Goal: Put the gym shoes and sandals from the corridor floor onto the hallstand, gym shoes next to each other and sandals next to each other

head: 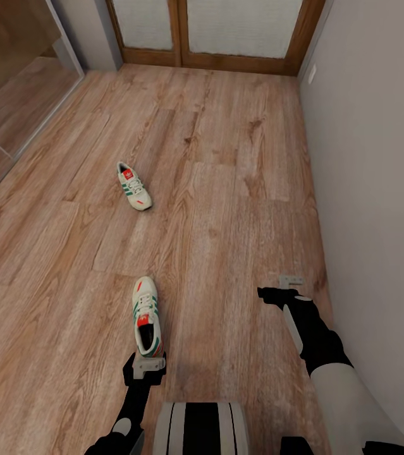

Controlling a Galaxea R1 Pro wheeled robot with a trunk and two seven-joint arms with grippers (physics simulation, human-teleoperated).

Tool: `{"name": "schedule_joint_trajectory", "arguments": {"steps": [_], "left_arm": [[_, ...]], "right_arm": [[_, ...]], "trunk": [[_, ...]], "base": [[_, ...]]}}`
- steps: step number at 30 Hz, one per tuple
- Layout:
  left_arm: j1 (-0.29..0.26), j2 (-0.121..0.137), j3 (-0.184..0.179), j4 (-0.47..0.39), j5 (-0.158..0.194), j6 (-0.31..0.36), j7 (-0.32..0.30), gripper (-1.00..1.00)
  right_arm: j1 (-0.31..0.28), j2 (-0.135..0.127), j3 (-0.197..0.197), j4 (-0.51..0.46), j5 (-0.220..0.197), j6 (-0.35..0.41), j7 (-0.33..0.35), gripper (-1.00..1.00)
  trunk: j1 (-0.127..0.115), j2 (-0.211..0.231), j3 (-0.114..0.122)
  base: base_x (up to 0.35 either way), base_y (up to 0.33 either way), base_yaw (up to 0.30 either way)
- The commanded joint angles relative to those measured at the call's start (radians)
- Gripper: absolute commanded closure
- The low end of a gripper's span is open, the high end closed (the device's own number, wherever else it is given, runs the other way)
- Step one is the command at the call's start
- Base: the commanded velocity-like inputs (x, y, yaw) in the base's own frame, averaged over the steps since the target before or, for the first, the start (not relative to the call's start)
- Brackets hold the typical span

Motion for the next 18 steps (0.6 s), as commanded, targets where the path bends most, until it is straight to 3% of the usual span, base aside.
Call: {"name": "schedule_joint_trajectory", "arguments": {"steps": [1, 7, 18], "left_arm": [[0.0, 0.0, 0.0, 0.001, -0.01, -0.002, 0.009, -1.0], [0.0, 0.0, 0.0, 0.001, -0.009, -0.002, 0.009, -1.0], [0.0, 0.0, 0.001, 0.001, -0.009, -0.002, 0.009, -1.0]], "right_arm": [[0.0, 0.001, -0.002, -0.001, 0.007, 0.006, 0.001, -1.0], [-0.001, 0.001, -0.002, -0.001, 0.007, 0.006, 0.002, -1.0], [0.0, 0.001, -0.002, -0.001, 0.007, 0.006, 0.002, -1.0]], "trunk": [[0.0, 0.0, -0.001], [0.0, 0.0, -0.001], [0.0, 0.0, -0.001]], "base": [[0.114, 0.0, 0.0], [0.177, 0.0, 0.0], [0.02, 0.0, 0.0]]}}
